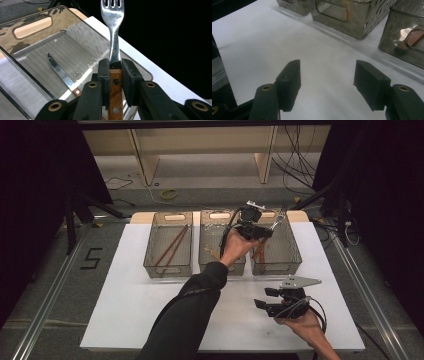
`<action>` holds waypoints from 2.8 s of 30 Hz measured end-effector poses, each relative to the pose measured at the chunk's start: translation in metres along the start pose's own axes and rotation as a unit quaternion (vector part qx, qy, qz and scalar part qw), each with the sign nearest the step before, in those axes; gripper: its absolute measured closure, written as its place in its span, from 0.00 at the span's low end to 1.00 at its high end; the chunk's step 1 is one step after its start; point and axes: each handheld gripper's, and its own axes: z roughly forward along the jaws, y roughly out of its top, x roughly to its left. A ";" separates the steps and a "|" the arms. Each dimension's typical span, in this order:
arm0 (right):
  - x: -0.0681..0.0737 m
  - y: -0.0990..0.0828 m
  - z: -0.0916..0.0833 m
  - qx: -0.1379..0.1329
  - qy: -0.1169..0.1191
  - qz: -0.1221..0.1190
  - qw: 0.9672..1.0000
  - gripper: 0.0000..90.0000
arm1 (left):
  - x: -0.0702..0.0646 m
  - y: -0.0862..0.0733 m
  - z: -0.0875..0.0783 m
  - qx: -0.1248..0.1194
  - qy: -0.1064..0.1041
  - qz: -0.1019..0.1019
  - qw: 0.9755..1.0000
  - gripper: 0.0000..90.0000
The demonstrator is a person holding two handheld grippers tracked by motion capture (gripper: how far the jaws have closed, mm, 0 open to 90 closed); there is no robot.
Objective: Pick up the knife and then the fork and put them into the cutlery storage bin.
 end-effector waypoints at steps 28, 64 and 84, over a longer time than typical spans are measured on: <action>0.001 -0.002 -0.002 0.002 0.003 0.000 1.000 0.43 | 0.004 -0.004 0.024 0.002 0.008 -0.020 1.000 0.86; -0.006 -0.003 -0.004 -0.008 -0.016 0.013 1.000 0.43 | 0.030 -0.031 -0.073 -0.014 -0.005 -0.015 1.000 0.30; -0.015 -0.003 -0.010 -0.041 -0.018 0.036 0.998 0.40 | 0.027 -0.102 -0.147 -0.058 -0.034 0.008 0.998 0.25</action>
